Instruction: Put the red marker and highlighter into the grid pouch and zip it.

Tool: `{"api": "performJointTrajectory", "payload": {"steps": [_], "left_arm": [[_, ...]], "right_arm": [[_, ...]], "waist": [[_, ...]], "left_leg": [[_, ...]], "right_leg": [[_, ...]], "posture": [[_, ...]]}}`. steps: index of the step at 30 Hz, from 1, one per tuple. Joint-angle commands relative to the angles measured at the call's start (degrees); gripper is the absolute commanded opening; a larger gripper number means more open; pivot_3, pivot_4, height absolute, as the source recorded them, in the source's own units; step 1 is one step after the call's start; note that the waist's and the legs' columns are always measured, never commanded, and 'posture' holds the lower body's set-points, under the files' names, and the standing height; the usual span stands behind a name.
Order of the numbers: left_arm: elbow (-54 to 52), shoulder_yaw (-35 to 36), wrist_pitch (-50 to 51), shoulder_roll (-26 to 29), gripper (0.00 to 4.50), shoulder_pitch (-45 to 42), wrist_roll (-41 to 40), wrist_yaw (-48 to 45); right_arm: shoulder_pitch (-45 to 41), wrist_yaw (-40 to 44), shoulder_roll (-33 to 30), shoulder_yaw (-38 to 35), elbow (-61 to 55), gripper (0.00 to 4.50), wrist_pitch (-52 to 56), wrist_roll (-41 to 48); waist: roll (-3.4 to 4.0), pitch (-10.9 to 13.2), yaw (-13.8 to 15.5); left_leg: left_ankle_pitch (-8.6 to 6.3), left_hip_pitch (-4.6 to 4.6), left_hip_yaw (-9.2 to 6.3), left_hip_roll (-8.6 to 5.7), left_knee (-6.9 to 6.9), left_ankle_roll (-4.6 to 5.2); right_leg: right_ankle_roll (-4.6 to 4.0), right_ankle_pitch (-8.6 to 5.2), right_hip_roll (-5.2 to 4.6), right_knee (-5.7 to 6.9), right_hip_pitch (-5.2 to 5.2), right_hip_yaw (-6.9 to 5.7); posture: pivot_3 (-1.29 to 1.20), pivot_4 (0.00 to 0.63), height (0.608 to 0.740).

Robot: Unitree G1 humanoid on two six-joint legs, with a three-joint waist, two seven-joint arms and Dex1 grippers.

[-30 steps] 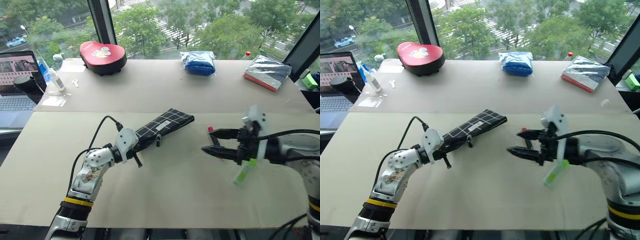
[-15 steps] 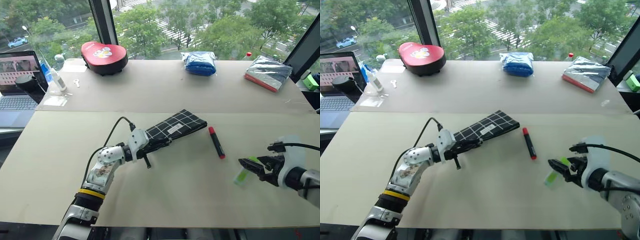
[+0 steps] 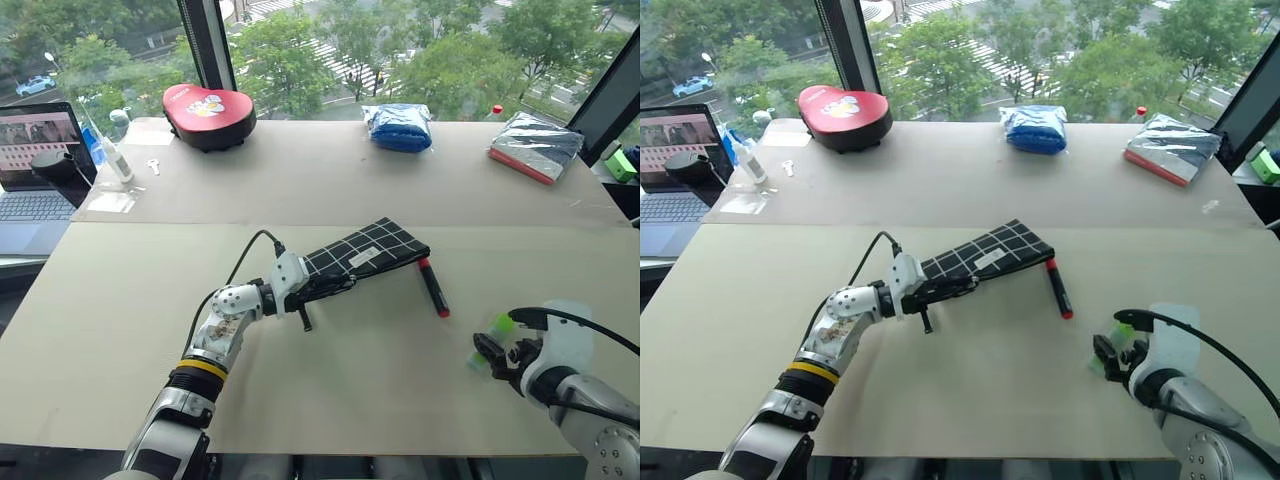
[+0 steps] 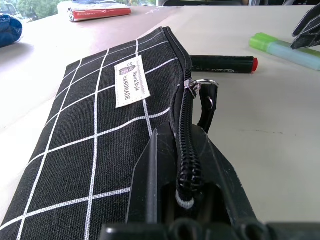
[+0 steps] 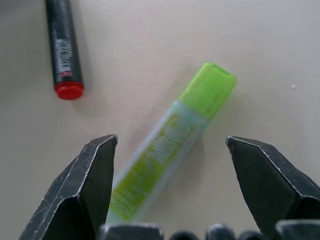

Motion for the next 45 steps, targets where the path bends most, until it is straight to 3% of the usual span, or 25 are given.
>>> {"api": "performJointTrajectory", "payload": {"steps": [1, 11, 14, 20, 27, 30, 32, 37, 41, 45], "left_arm": [[-1.36, 2.77, -0.45, 0.44, 0.0, -1.5, -1.92, 0.38], [-5.46, 4.8, 1.52, 1.37, 0.0, 0.15, -2.39, 1.09], [-7.94, 4.65, 2.86, 1.34, 0.0, 0.95, -2.46, 1.56], [-11.61, 5.08, 6.48, 2.21, 0.0, 0.92, -3.94, 1.26], [-12.39, 5.77, 8.35, 3.48, 0.0, 0.62, -4.52, 1.4], [-12.81, 5.76, 8.77, 3.84, 0.0, 0.86, -4.51, 1.5], [-13.06, 5.67, 9.06, 4.02, 0.0, 0.86, -4.54, 1.53], [-13.67, 5.64, 9.31, 4.46, 0.0, 1.23, -4.36, 1.76], [-14.63, 5.75, 9.46, 4.95, 0.0, 1.95, -4.51, 2.01], [-16.33, 5.52, 9.82, 5.19, 0.0, 3.22, -4.4, 2.48]], "right_arm": [[-1.14, -0.29, -0.48, 1.39, 0.89, 3.87, -0.39, -1.93], [4.01, -0.08, 0.82, 4.29, 7.13, 3.87, -6.14, -4.95], [5.02, -0.3, 1.16, 4.48, 8.52, 3.15, -8.89, -5.77], [4.77, -0.22, 0.94, 4.5, 10.32, 1.15, -13.12, -6.97], [1.47, -0.65, 0.39, 4.63, 12.77, 1.02, -16.43, -7.25], [-6.91, 12.84, -10.17, 10.39, 13.43, 1.02, -26.96, -2.11], [-8.01, 19.77, -16.64, 13.88, 13.66, 1.02, -34.65, -2.12], [-9.22, 31.75, -32.93, 21.92, 20.81, 1.02, -55.98, -9.89], [-13.24, 36.46, -38.49, 26.46, 27.16, 1.02, -65.97, -13.5], [-18.72, 39.34, -39.0, 32.51, 32.0, 1.02, -71.92, -16.87]], "waist": [[0.0, 0.0, -0.07], [-0.05, -0.03, 0.05], [-0.07, -0.04, 0.1], [-0.12, -0.07, -0.06], [-0.19, -0.1, -0.21], [0.0, 0.02, -0.93], [0.17, 0.12, -1.35], [0.04, 0.1, -0.95], [-0.05, 0.15, -1.11], [-0.15, 0.21, -1.17]], "left_leg": [[0.0, 0.01, 0.0, 0.0, 0.0, 0.0], [0.0, 0.19, -0.01, 0.01, 0.0, 0.01], [-0.06, 0.65, -0.04, 0.05, -0.06, 0.09], [-0.06, 0.75, -0.04, 0.06, -0.07, 0.08], [-0.05, 0.79, -0.04, 0.06, -0.06, 0.07], [-0.04, 0.78, 0.01, 0.04, -0.03, 0.06], [-0.03, 0.77, 0.11, -0.06, -0.05, 0.11], [0.01, 0.75, -0.25, 0.15, -0.28, 0.04], [-0.03, 0.7, -0.04, 0.05, -0.19, 0.11], [-0.06, 0.71, 0.01, 0.06, -0.18, 0.16]], "right_leg": [[0.0, 0.0, 0.01, 0.01, 0.0, 0.0], [0.0, 0.0, 0.02, -0.04, 0.22, -0.01], [0.04, -0.03, 0.02, -0.17, 0.72, -0.05], [0.06, -0.05, 0.03, -0.14, 0.78, -0.04], [0.06, -0.04, 0.03, -0.14, 0.82, -0.02], [0.05, -0.03, 0.03, -0.12, 0.75, 0.07], [0.1, -0.02, 0.01, -0.15, 0.71, 0.26], [0.08, -0.16, 0.35, -0.17, 0.69, -0.13], [0.09, -0.17, 0.1, -0.24, 0.7, 0.06], [0.11, -0.17, 0.05, -0.24, 0.68, 0.11]], "posture": [[0.0, 0.15, 0.74], [0.0, 0.15, 0.74], [0.0, 0.15, 0.74], [0.0, 0.15, 0.74], [0.0, 0.15, 0.74], [0.0, 0.15, 0.74], [0.0, 0.15, 0.74], [0.0, 0.15, 0.74], [0.0, 0.15, 0.74], [0.0, 0.15, 0.74]]}}
